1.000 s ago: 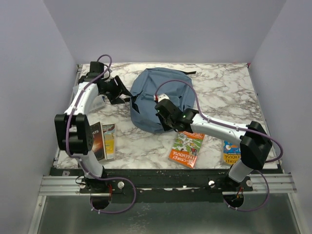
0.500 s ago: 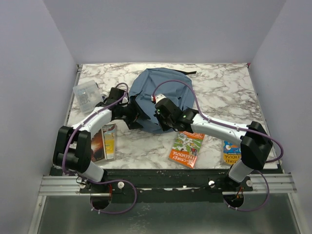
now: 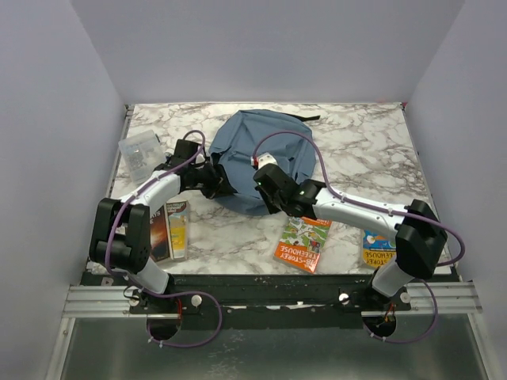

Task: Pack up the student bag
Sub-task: Unzip the student bag at the center of the board.

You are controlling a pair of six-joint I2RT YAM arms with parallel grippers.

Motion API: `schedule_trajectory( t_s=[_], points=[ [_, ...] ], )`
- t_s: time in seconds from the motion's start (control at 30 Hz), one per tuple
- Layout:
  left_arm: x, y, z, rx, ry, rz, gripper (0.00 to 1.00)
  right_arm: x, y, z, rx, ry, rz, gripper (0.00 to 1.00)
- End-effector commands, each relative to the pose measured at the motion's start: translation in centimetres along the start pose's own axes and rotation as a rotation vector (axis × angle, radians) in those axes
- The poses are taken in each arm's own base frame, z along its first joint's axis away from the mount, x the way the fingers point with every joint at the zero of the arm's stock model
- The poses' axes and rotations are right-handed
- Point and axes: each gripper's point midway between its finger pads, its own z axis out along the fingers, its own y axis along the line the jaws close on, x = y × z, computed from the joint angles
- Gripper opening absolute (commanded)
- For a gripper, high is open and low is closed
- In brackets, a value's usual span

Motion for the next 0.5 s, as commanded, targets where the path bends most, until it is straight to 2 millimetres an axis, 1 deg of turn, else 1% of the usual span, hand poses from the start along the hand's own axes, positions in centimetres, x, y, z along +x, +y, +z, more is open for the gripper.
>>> schedule_trajectory(
  t_s=[0.0, 0.07, 0.17, 0.2, 0.27, 0.3, 0.33, 0.37, 0.43, 0.47],
  points=[
    [-2.9, 1.9, -0.9, -0.028, -0.109, 0.028, 0.00, 4.9, -6.6, -1.0, 0.304, 0.142, -0.058, 0.01],
    [-3.0, 2.3, -1.1, -0.033, -0.114, 0.037, 0.00, 5.8, -8.4, -1.1, 0.377, 0.169, -0.047, 0.01],
    [-3.0, 2.8, -1.2, -0.037, -0.114, 0.051, 0.00, 5.8, -11.2, -1.1, 0.473, 0.188, -0.006, 0.01],
    [-3.0, 2.8, -1.2, -0.037, -0.114, 0.058, 0.00, 5.6, -12.3, -1.0, 0.503, 0.193, 0.010, 0.01],
    [-3.1, 3.0, -1.3, -0.035, -0.114, 0.068, 0.00, 4.8, -13.7, -0.9, 0.521, 0.196, 0.042, 0.01],
    [-3.1, 2.8, -1.3, -0.027, -0.109, 0.077, 0.00, 4.1, -13.6, -0.8, 0.495, 0.183, 0.050, 0.01],
    [-2.9, 2.6, -1.3, -0.016, -0.096, 0.088, 0.00, 2.9, -12.7, -0.7, 0.425, 0.147, 0.053, 0.01],
    [-2.7, 2.3, -1.2, 0.002, -0.081, 0.097, 0.00, 1.9, -11.3, -0.6, 0.330, 0.119, 0.057, 0.01],
    [-2.2, 2.0, -0.9, 0.031, -0.060, 0.106, 0.00, -0.3, -6.9, -0.7, 0.078, 0.056, 0.114, 0.01],
    [-1.9, 1.9, -0.7, 0.049, -0.051, 0.110, 0.00, -1.4, -4.7, -1.0, -0.039, 0.032, 0.177, 0.00]
  ],
)
